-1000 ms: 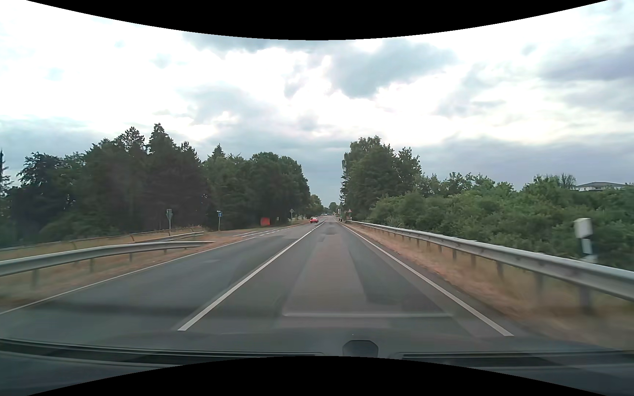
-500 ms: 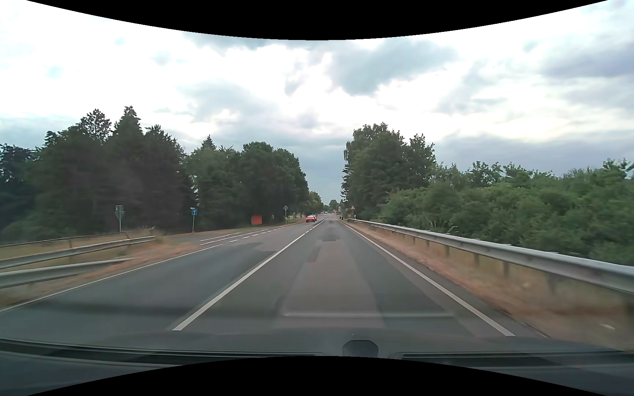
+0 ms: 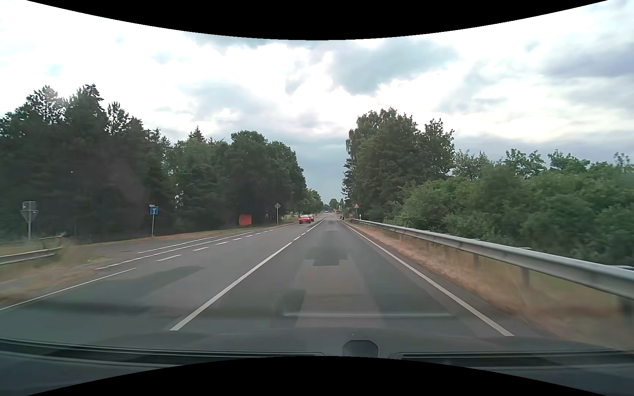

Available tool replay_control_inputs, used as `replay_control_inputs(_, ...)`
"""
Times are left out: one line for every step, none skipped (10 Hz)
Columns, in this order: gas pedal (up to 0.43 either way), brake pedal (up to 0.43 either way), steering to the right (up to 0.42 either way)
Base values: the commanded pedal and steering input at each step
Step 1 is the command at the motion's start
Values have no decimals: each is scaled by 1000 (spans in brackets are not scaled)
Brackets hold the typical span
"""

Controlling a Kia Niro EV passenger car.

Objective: Follow the waypoints while adhering to traffic rules and regulations

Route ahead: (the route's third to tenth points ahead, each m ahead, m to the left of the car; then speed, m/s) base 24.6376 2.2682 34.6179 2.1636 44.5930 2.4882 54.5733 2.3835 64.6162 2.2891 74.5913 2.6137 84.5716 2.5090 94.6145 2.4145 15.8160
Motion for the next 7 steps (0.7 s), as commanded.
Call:
replay_control_inputs(0,0,-4)
replay_control_inputs(0,0,-4)
replay_control_inputs(0,0,-4)
replay_control_inputs(0,0,-4)
replay_control_inputs(0,0,-4)
replay_control_inputs(0,0,-4)
replay_control_inputs(0,0,-4)
